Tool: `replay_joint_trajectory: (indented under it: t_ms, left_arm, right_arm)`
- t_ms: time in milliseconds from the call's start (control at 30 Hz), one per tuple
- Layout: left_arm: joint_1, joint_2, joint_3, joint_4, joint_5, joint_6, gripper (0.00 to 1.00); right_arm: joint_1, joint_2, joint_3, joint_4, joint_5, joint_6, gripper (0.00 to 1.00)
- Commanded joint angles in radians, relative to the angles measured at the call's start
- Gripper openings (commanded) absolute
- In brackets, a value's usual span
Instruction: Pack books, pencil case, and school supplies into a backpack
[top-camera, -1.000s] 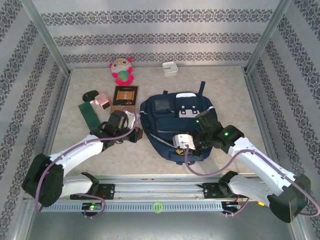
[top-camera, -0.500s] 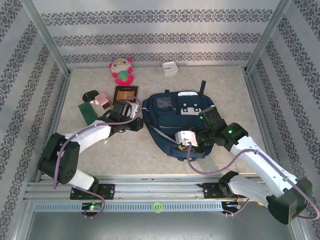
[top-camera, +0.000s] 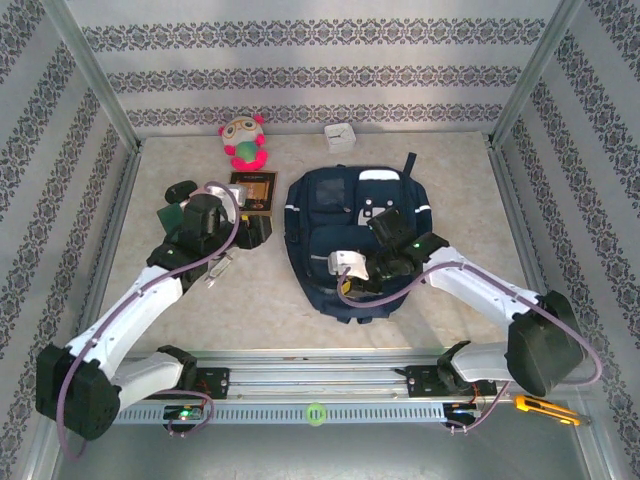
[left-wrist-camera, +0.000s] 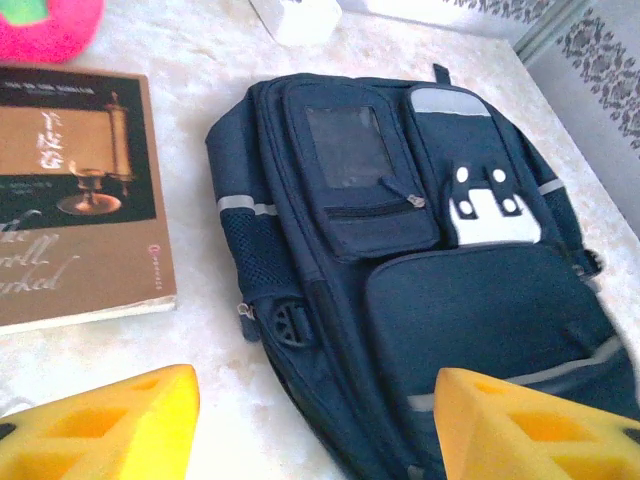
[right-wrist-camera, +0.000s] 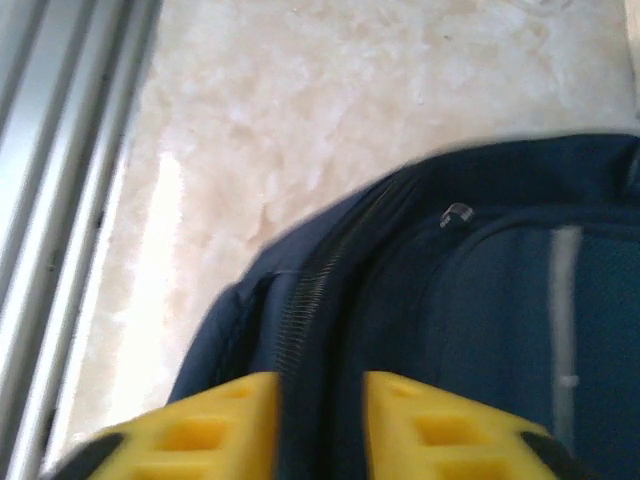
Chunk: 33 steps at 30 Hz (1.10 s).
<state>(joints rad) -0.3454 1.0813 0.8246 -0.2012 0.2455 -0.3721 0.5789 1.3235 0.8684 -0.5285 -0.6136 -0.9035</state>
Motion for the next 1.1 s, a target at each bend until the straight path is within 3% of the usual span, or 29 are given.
replay_joint_trajectory:
  t_ms: [0,100,200,433,533,633,700,900,1067]
  left_arm:
    - [0.009,0.008,0.013,-0.153,-0.040,-0.026,0.63]
    - [0.009,0.007,0.029,-0.184,0.006,-0.037,0.63]
    - [0.009,0.004,0.013,-0.185,0.055,-0.038,0.63]
    - [0.009,0.041,0.007,-0.187,0.046,-0.086,0.63]
    - [0.008,0.084,0.019,-0.165,0.104,-0.137,0.57]
    - [-0.017,0.119,-0.046,-0.026,0.209,-0.233,0.49]
    - [-0.061,0.142,-0.092,0.043,0.206,-0.278,0.49]
    - [-0.182,0.224,-0.162,0.189,0.167,-0.359,0.48]
    - [-0.215,0.330,-0.217,0.345,0.138,-0.422,0.38]
  right_arm:
    - [0.013,0.002,0.056,0.067,-0.030,0.046,0.43]
    - [0.016,-0.031,0.099,0.029,-0.062,0.163,0.56]
    - [0.015,-0.087,0.120,0.016,0.002,0.356,0.63]
    - [0.015,-0.203,0.040,0.071,0.172,0.895,0.68]
    - [-0.002,-0.219,0.003,0.054,0.308,1.178,0.69]
    - [-0.084,-0.219,-0.037,0.024,0.295,1.391,0.70]
    - [-0.146,-0.219,-0.096,0.044,0.269,1.526,0.66]
    - [-0.174,-0.257,-0.267,0.153,0.320,1.680,0.61]
    - [-0.180,-0.236,-0.360,0.271,0.334,1.726,0.59]
